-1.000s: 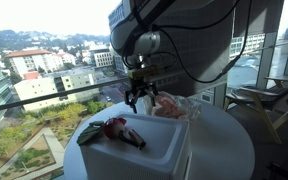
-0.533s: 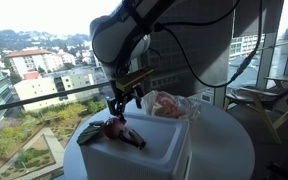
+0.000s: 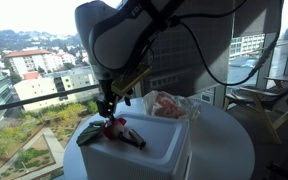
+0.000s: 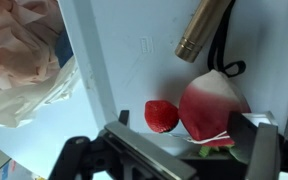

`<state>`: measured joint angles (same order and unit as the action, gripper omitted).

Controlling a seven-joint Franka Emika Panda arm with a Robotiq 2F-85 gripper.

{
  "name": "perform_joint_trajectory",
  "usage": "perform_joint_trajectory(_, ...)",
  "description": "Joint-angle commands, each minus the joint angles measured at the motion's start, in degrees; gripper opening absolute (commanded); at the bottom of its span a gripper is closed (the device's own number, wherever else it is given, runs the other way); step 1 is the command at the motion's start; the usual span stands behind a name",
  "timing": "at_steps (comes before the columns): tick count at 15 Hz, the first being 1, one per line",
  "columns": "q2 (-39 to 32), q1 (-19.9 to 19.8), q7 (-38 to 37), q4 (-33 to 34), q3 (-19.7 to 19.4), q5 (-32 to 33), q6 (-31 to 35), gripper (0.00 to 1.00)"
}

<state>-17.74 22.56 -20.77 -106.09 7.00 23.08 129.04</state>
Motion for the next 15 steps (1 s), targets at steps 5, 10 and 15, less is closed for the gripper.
perform_joint_trajectory(5, -0.4, -2.7, 8.4, -3.2, 2.8, -5.1, 4.0, 1.0)
perform_joint_trajectory(10, -2.9, -3.9, 14.8, -3.7, 3.3, -6.4, 11.9, 1.0)
perform_joint_trajectory(15, -5.6, -5.8, 21.8, -3.4, 4.3, -11.0, 14.6, 0.98)
